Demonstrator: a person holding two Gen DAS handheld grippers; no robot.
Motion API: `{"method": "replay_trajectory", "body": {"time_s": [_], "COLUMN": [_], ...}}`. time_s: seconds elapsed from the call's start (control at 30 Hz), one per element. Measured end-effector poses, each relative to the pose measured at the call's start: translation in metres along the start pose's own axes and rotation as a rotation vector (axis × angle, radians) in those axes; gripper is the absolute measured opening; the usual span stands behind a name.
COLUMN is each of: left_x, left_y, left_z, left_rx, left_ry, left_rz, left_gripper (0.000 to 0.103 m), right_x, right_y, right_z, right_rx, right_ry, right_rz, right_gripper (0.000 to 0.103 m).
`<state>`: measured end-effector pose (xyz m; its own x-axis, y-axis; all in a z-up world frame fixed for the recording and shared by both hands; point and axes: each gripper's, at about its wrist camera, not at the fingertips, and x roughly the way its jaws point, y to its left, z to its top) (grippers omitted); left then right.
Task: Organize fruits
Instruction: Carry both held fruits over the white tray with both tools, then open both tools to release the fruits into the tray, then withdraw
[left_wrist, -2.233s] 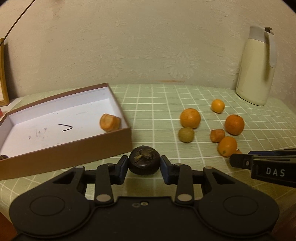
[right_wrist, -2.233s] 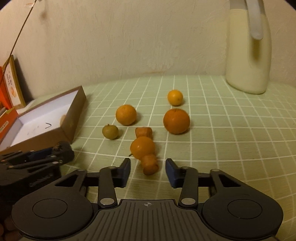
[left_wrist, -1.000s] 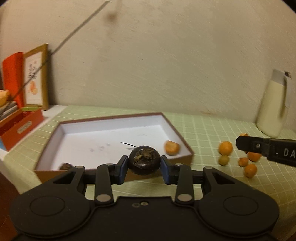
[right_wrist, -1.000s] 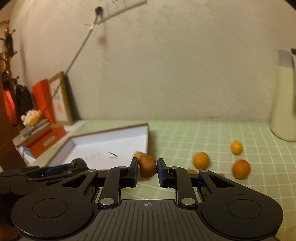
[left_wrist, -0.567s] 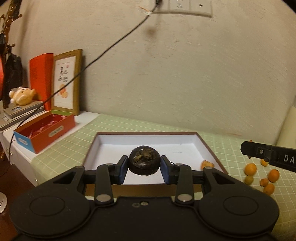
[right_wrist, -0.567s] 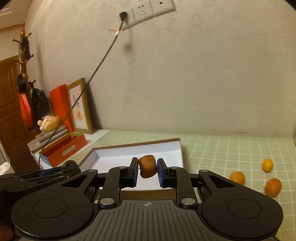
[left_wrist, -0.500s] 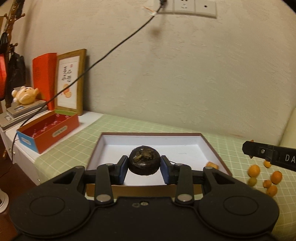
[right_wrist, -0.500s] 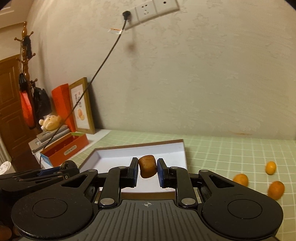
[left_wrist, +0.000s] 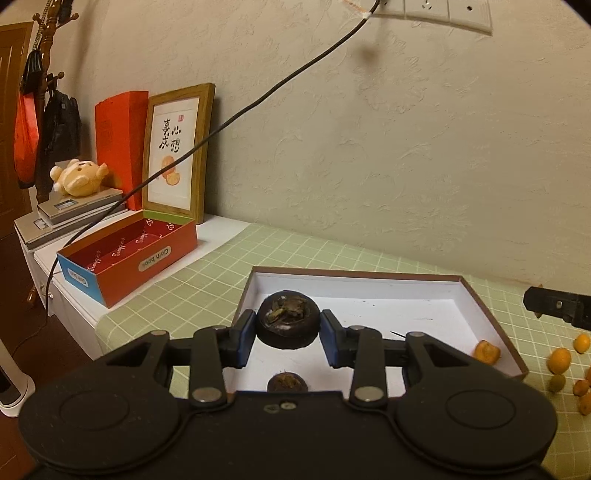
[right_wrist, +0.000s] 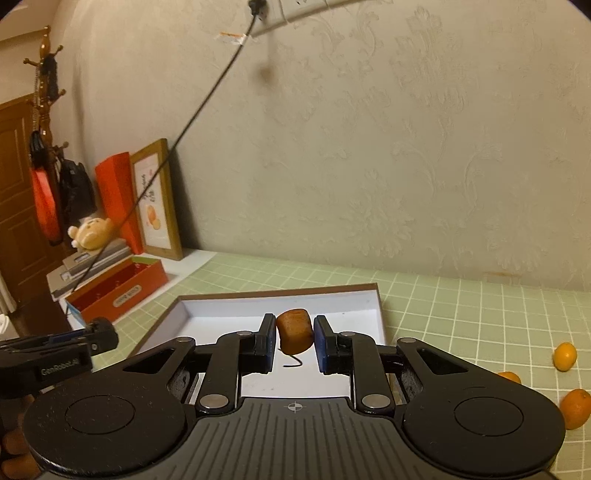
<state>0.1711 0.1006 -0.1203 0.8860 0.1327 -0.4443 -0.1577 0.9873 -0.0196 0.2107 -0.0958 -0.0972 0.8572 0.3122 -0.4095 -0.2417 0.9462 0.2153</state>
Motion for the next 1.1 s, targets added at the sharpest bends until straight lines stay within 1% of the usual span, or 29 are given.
{"method": "replay_trajectory", "body": {"time_s": [0.37, 0.6, 0.63, 0.7, 0.73, 0.77, 0.8, 0.83, 0.87, 0.93, 1.03, 1.1], "left_x": [0.034, 0.059, 0.063, 0.071, 0.074, 0.074, 0.073, 0.07, 0.069, 0.065, 0.061, 0.056], "left_y": [-0.003, -0.006, -0.007, -0.009, -0.01, -0.011, -0.013, -0.015, -0.017, -0.019, -0.019, -0.016], "left_z": [-0.002, 0.0, 0.0, 0.001, 0.001, 0.001, 0.001, 0.001, 0.002, 0.002, 0.003, 0.004], "left_rx": [0.008, 0.017, 0.019, 0.024, 0.03, 0.034, 0.04, 0.051, 0.061, 0.066, 0.072, 0.063], "left_ry": [0.038, 0.069, 0.075, 0.089, 0.097, 0.092, 0.078, 0.065, 0.06, 0.05, 0.042, 0.038], "left_rz": [-0.003, -0.004, -0.001, 0.005, 0.013, 0.022, 0.032, 0.033, 0.028, 0.03, 0.03, 0.028], "left_gripper": [0.028, 0.028, 0.03, 0.042, 0.063, 0.078, 0.081, 0.081, 0.083, 0.085, 0.086, 0.086], "right_x": [0.044, 0.068, 0.071, 0.08, 0.084, 0.087, 0.087, 0.085, 0.081, 0.072, 0.064, 0.061], "right_y": [-0.014, -0.025, -0.026, -0.029, -0.029, -0.03, -0.032, -0.032, -0.031, -0.029, -0.032, -0.034], "right_z": [0.002, 0.004, 0.003, 0.002, 0.001, 0.0, -0.002, -0.002, -0.001, 0.003, 0.006, 0.007], "right_rx": [0.026, 0.055, 0.056, 0.062, 0.062, 0.068, 0.079, 0.086, 0.088, 0.069, 0.086, 0.094], "right_ry": [0.041, 0.074, 0.083, 0.106, 0.123, 0.134, 0.132, 0.116, 0.082, 0.029, 0.006, 0.011], "right_rz": [-0.048, -0.062, -0.063, -0.077, -0.079, -0.085, -0.084, -0.085, -0.101, -0.106, -0.098, -0.095], "right_gripper": [0.022, 0.022, 0.022, 0.023, 0.026, 0.034, 0.064, 0.092, 0.097, 0.097, 0.097, 0.097]}}
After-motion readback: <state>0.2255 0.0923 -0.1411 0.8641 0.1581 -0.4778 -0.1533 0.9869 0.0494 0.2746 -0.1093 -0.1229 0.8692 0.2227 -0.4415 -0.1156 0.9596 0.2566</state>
